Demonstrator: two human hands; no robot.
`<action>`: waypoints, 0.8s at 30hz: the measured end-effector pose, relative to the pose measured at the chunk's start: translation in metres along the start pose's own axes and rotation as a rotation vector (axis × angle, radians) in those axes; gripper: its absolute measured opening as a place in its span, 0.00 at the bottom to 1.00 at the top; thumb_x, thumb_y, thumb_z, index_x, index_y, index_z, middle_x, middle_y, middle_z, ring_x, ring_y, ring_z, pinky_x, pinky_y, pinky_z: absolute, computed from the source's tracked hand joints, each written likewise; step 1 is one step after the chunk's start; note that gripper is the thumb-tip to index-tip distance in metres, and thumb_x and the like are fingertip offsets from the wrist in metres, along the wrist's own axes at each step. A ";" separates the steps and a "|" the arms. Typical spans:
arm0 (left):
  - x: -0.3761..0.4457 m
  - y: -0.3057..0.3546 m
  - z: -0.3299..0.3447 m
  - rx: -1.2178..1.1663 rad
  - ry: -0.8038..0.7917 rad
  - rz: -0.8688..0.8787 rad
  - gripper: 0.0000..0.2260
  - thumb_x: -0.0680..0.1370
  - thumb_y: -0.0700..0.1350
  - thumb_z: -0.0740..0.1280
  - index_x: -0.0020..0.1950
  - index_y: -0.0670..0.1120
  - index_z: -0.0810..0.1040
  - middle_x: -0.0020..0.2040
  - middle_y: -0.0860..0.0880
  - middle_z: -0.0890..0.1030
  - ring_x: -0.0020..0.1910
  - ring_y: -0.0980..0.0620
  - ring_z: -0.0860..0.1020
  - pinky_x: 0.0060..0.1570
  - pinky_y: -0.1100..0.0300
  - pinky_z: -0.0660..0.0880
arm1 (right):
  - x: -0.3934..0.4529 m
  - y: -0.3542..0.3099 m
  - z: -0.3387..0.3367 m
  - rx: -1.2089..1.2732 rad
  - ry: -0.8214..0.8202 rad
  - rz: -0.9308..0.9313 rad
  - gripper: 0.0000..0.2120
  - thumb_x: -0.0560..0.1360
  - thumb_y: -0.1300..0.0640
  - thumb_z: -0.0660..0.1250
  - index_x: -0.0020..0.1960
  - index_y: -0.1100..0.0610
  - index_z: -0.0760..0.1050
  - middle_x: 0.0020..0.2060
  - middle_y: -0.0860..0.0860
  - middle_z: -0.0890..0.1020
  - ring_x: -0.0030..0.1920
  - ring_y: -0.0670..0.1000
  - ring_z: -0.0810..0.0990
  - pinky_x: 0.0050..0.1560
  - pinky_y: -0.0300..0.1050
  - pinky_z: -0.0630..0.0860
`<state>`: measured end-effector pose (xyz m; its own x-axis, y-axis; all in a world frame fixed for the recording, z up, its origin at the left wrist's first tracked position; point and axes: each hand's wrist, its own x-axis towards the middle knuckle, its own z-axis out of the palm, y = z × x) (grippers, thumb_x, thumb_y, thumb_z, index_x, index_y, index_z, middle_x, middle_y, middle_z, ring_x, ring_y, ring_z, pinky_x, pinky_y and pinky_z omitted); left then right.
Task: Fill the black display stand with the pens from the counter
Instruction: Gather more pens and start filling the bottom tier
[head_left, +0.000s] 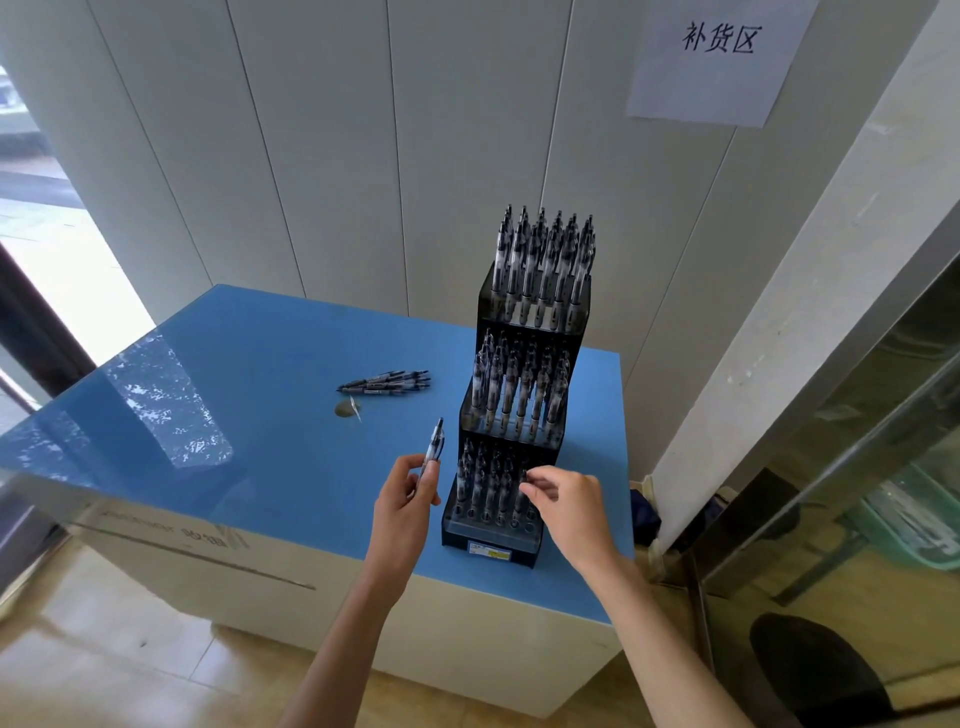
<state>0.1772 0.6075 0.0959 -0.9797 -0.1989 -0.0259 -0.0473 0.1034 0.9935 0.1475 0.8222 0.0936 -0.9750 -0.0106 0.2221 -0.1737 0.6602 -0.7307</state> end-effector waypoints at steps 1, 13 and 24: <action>0.000 0.000 0.000 -0.005 -0.003 -0.002 0.10 0.84 0.54 0.62 0.54 0.49 0.76 0.37 0.50 0.73 0.30 0.57 0.66 0.37 0.56 0.67 | -0.001 0.001 0.002 -0.009 -0.011 0.002 0.12 0.75 0.60 0.75 0.57 0.60 0.84 0.45 0.53 0.87 0.43 0.44 0.83 0.53 0.38 0.81; 0.001 0.022 0.011 0.138 -0.136 0.117 0.05 0.83 0.50 0.66 0.51 0.50 0.80 0.30 0.56 0.69 0.27 0.55 0.63 0.29 0.62 0.62 | 0.013 -0.018 -0.018 0.149 0.050 -0.007 0.08 0.73 0.55 0.77 0.51 0.56 0.86 0.40 0.46 0.87 0.42 0.39 0.84 0.47 0.30 0.78; 0.006 0.028 0.030 0.569 -0.126 0.329 0.04 0.83 0.54 0.65 0.55 0.56 0.78 0.40 0.56 0.77 0.36 0.56 0.75 0.33 0.60 0.68 | 0.009 -0.042 -0.032 0.713 -0.116 0.174 0.05 0.76 0.63 0.72 0.51 0.62 0.84 0.42 0.56 0.87 0.45 0.56 0.87 0.49 0.51 0.84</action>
<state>0.1643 0.6387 0.1204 -0.9742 0.0429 0.2217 0.1966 0.6443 0.7391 0.1502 0.8183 0.1466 -0.9982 -0.0555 0.0242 -0.0249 0.0125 -0.9996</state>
